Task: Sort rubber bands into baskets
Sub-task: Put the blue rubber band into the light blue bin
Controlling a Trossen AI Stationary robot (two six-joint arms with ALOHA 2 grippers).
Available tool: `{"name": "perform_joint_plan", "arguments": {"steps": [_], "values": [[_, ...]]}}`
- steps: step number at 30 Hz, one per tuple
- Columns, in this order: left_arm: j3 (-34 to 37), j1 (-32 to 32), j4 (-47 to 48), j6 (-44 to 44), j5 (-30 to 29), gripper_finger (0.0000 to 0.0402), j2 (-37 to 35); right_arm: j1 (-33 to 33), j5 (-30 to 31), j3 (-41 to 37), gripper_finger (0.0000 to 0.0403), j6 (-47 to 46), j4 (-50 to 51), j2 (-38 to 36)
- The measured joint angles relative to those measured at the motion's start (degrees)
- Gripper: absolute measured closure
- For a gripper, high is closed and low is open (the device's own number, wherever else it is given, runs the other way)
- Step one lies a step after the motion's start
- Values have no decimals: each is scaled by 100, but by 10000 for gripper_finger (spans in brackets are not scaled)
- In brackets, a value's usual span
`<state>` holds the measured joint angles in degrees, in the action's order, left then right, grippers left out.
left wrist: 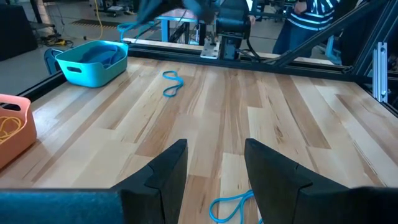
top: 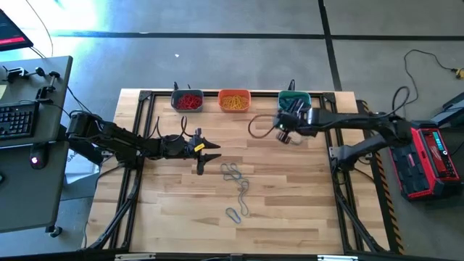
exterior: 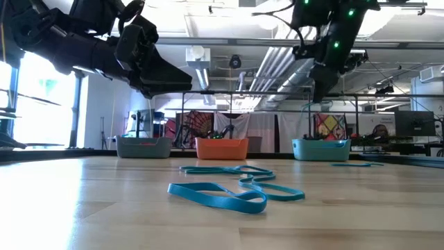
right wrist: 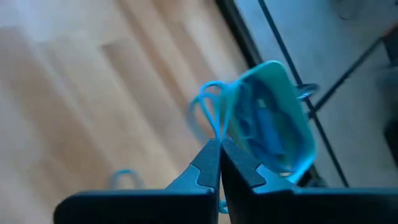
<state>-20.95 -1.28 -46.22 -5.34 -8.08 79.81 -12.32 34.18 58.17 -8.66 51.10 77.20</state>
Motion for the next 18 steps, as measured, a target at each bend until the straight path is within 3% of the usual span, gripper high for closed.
{"name": "perform_joint_plan", "arguments": {"steps": [11,18], "values": [[0,1,1,-2,-2,248,0,-1926,-89,-15,403,1707,-1365,341],[0,2,7,-2,-2,248,0,-2786,-581,-15,403,1859,-2024,1070]]}}
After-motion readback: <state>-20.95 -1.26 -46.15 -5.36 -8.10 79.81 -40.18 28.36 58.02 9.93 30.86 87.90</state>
